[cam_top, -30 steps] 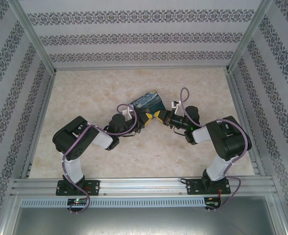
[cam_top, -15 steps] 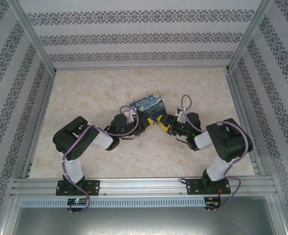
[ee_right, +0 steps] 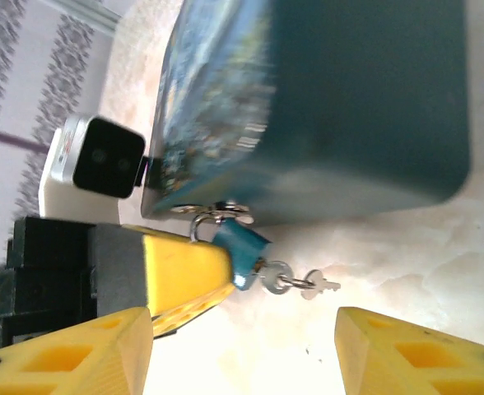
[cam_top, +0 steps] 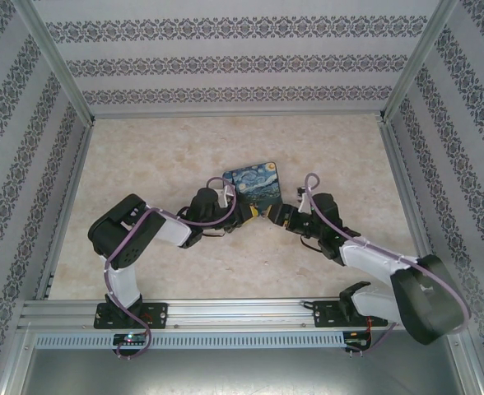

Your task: Unlock a padlock with a key

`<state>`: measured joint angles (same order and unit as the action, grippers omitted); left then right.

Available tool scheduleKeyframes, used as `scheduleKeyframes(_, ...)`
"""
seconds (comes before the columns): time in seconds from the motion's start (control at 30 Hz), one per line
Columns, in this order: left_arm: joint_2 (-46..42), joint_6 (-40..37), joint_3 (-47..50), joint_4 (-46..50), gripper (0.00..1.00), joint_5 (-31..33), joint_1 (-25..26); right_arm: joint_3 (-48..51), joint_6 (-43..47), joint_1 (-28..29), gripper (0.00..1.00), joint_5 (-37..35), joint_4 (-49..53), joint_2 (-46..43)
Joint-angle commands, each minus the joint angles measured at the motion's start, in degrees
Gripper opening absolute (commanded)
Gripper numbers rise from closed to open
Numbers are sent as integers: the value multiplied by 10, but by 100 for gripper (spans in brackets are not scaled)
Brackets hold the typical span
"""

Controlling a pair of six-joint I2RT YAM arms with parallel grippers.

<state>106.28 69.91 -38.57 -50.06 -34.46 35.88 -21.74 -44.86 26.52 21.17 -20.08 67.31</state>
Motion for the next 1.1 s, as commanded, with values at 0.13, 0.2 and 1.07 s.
scheduleKeyframes(0.13, -41, -55, -37, 123, 0, -44, -6, -45, 226, 126, 57, -263, 180, -12)
scheduleKeyframes(0.2, -48, -65, -43, 149, 0, -48, -6, -45, 253, 151, 56, -292, 177, -1)
scheduleKeyframes(1.07, -57, -85, -65, 204, 0, -68, -6, -117, 325, 210, 46, -345, 131, 138)
